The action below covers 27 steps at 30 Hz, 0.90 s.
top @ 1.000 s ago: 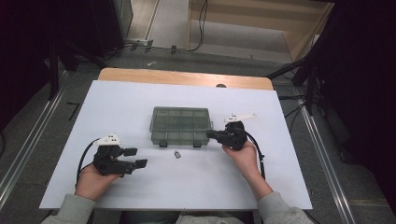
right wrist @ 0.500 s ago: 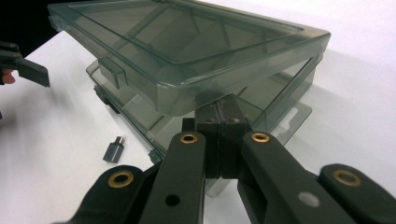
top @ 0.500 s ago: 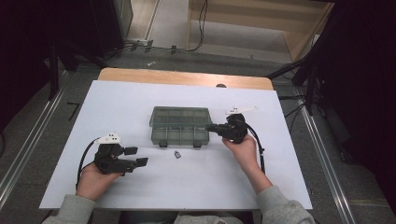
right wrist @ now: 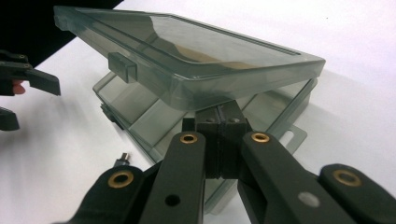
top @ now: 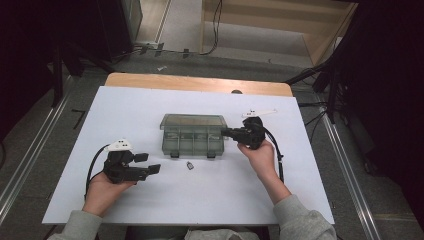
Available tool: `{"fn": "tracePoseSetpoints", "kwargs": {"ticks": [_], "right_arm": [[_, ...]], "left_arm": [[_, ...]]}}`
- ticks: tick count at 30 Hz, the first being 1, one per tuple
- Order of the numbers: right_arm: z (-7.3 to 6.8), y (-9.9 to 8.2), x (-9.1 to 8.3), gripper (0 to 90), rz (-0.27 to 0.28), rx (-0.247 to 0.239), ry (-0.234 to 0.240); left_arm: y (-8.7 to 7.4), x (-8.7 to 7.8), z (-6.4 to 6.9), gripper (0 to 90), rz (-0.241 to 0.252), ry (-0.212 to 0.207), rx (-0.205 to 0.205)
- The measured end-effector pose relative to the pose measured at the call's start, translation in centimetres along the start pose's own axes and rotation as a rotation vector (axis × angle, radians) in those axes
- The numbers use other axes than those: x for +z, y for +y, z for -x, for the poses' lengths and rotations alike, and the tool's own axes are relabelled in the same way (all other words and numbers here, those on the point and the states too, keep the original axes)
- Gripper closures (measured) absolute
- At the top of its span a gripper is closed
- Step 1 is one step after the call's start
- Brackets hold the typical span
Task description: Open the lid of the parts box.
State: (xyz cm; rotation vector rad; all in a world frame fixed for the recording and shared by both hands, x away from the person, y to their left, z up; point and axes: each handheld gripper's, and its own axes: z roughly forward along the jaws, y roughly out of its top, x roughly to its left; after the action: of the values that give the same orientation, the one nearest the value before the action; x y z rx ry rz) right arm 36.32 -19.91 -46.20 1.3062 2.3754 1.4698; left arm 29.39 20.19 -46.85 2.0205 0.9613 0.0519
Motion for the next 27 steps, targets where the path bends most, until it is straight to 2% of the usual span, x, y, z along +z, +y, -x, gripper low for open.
{"fn": "tracePoseSetpoints", "kwargs": {"ticks": [4,14,20,21,27], "right_arm": [[-0.1,0.3,0.2,87.3,-0.011,0.003,0.004],[-0.1,1.1,0.0,87.3,0.005,-0.001,0.007],[0.0,1.3,0.0,87.3,0.013,0.0,0.008],[0.0,1.4,0.0,87.3,0.014,0.0,0.009],[0.0,1.5,0.0,87.3,0.017,0.0,0.011]], "left_arm": [[0.6,0.1,0.0,28.0,0.011,0.0,-0.003],[2.4,0.5,-0.6,28.0,0.028,0.023,-0.016],[3.4,1.0,-1.2,28.0,0.016,0.038,-0.024],[3.8,1.2,-1.4,28.0,0.016,0.036,-0.036],[4.7,1.7,-2.0,28.1,0.005,0.052,-0.03]]}}
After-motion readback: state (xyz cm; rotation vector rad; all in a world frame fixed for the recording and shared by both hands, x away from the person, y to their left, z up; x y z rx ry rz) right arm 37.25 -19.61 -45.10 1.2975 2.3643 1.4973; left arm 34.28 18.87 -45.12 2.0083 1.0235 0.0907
